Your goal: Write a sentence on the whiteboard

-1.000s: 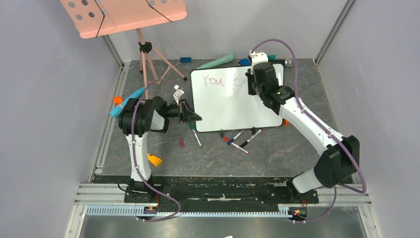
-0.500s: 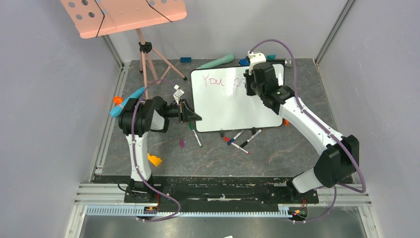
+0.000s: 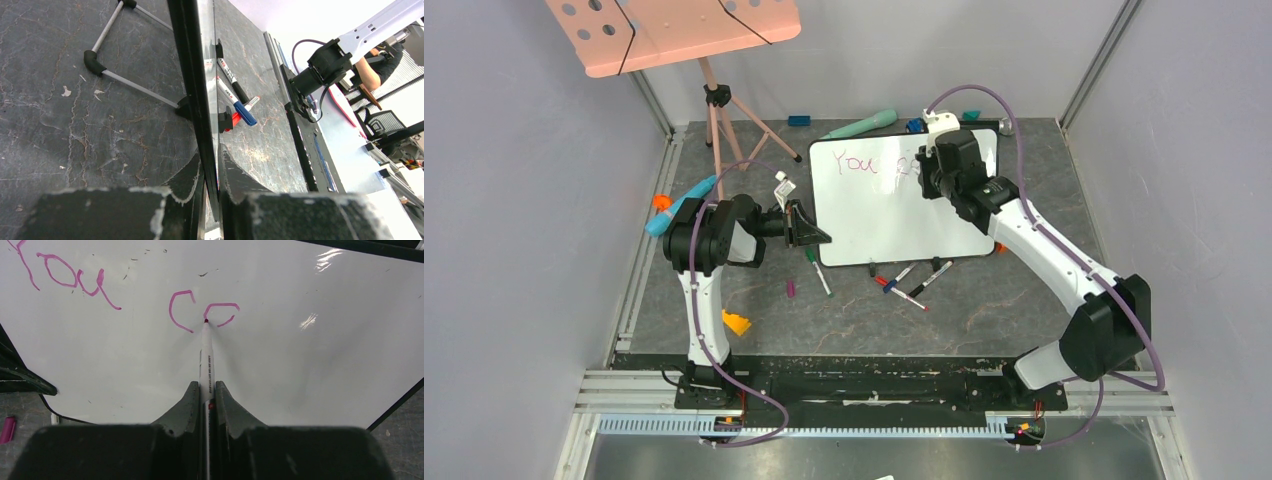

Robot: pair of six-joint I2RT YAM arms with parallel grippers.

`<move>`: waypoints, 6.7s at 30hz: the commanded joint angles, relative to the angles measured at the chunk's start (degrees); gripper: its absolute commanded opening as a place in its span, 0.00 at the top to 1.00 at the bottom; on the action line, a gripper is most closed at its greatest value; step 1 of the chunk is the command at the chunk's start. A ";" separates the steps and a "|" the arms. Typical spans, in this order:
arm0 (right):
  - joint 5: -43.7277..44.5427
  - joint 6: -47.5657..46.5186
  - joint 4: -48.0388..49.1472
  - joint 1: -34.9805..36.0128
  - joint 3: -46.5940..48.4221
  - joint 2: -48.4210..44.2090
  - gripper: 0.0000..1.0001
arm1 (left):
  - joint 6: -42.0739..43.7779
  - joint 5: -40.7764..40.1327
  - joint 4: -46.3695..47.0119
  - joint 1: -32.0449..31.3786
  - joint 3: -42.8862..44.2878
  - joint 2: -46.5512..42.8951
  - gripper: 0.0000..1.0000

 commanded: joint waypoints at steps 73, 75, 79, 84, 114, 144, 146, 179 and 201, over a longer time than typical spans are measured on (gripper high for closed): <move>4.18 -0.20 2.23 -1.80 -2.15 -10.72 1.00 | 3.85 1.73 5.14 -0.28 1.13 0.63 0.98; 4.77 -0.21 2.25 -2.19 -1.76 -10.16 1.00 | 3.81 1.79 5.14 -0.27 1.14 0.62 0.98; 4.55 0.13 1.93 -2.76 -0.68 -8.32 1.00 | 3.96 1.78 5.14 -0.27 1.04 0.53 0.98; 4.40 0.23 0.76 -3.23 1.31 -5.18 1.00 | 4.16 1.83 5.14 -0.27 0.86 0.44 0.98; 2.96 1.80 0.83 -4.90 -0.04 -1.21 1.00 | 4.02 1.89 5.14 -0.27 1.04 0.61 0.98; 3.01 2.05 1.23 -5.01 2.23 1.12 1.00 | 3.79 1.88 5.14 -0.27 1.13 0.63 0.98; 3.52 2.27 0.91 -5.18 2.97 1.54 1.00 | 3.84 1.85 5.14 -0.27 1.13 0.62 0.98; 2.39 3.60 -0.96 -6.90 -4.65 -3.43 1.00 | 3.93 1.94 5.14 -0.27 1.13 0.61 0.98; -3.04 7.68 9.15 3.20 -13.53 -15.80 1.00 | 5.98 -2.14 5.18 -0.01 -1.56 -0.61 0.98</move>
